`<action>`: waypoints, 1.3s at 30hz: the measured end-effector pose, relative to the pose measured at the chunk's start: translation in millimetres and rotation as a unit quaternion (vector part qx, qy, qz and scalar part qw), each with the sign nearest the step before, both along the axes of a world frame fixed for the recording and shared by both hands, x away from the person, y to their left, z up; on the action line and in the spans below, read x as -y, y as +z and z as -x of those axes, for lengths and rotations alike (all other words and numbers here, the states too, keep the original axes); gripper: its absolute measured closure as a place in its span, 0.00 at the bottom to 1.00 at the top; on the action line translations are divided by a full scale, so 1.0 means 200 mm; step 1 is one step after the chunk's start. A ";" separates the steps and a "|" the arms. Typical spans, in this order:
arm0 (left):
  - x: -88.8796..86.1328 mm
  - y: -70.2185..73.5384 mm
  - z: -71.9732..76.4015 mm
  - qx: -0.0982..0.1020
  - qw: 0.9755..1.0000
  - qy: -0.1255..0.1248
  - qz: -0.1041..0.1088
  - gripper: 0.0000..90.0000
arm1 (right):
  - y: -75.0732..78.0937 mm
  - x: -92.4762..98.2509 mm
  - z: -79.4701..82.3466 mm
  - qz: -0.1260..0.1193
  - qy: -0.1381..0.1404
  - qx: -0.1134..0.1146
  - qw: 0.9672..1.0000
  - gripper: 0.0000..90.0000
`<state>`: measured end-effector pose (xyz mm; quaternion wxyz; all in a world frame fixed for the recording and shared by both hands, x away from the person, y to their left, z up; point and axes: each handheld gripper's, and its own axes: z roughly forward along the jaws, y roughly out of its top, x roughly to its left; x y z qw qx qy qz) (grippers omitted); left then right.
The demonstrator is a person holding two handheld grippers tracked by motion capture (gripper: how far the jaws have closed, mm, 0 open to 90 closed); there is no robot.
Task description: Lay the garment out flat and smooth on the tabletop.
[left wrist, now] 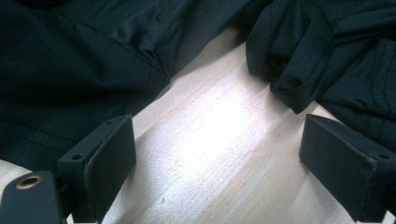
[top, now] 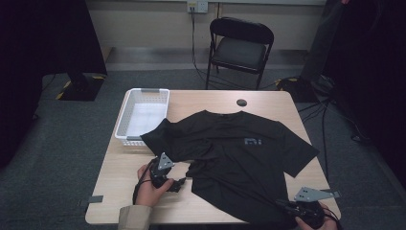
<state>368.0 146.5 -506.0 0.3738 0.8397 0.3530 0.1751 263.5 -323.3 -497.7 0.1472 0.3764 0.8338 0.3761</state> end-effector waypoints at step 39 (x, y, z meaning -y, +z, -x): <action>0.00 0.00 0.00 0.000 1.000 0.000 0.000 0.12 | 0.01 -0.03 -0.08 -0.003 -0.045 0.023 0.999 0.66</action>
